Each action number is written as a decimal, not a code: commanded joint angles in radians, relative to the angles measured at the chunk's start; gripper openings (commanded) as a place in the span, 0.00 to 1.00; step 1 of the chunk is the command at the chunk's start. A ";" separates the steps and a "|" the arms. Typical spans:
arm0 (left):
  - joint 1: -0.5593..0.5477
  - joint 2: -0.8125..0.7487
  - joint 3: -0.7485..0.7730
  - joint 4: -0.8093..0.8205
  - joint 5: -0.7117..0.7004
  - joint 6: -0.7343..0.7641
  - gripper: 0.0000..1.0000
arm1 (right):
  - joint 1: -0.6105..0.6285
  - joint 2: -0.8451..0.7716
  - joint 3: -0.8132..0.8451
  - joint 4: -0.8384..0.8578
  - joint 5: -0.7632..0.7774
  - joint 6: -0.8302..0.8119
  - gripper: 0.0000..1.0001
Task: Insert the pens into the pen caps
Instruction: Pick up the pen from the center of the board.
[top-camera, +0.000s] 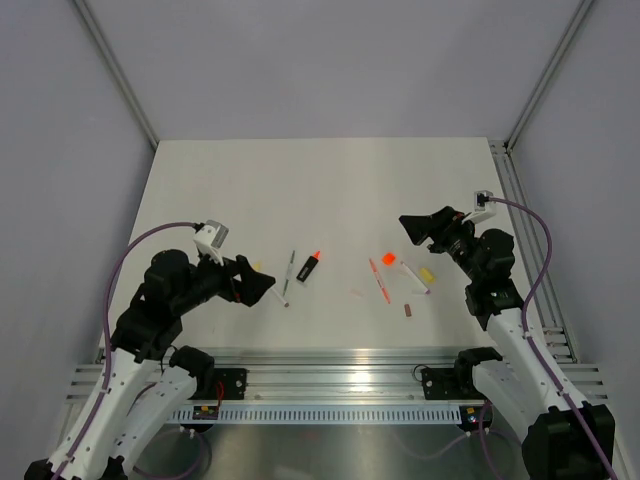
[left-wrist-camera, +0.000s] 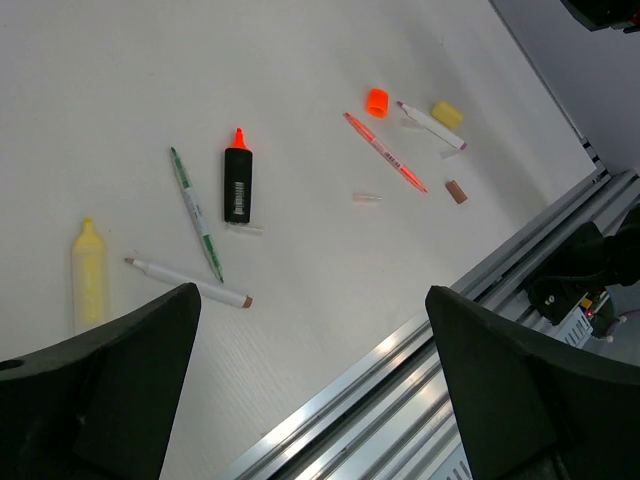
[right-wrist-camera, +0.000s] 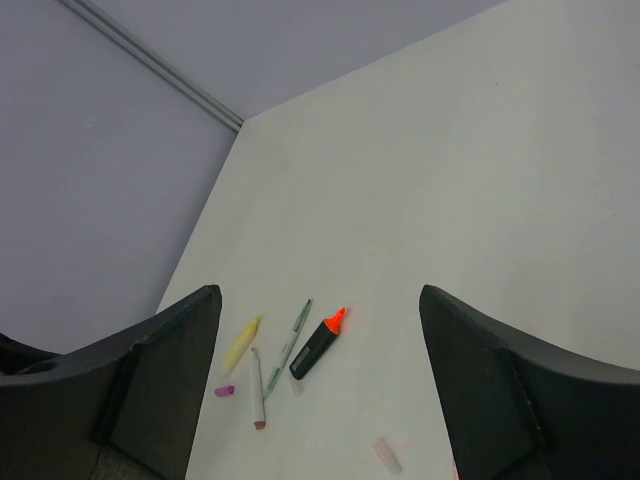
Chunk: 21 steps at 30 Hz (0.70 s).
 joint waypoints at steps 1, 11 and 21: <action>0.003 0.017 0.025 0.050 0.024 0.001 0.99 | 0.005 -0.010 0.011 -0.004 0.024 -0.018 0.88; -0.002 0.235 0.007 0.313 0.134 -0.222 0.99 | 0.005 -0.038 0.016 -0.048 0.073 -0.015 0.73; -0.291 0.553 0.127 0.322 -0.384 -0.181 0.60 | 0.005 -0.017 0.019 -0.060 0.094 -0.003 0.43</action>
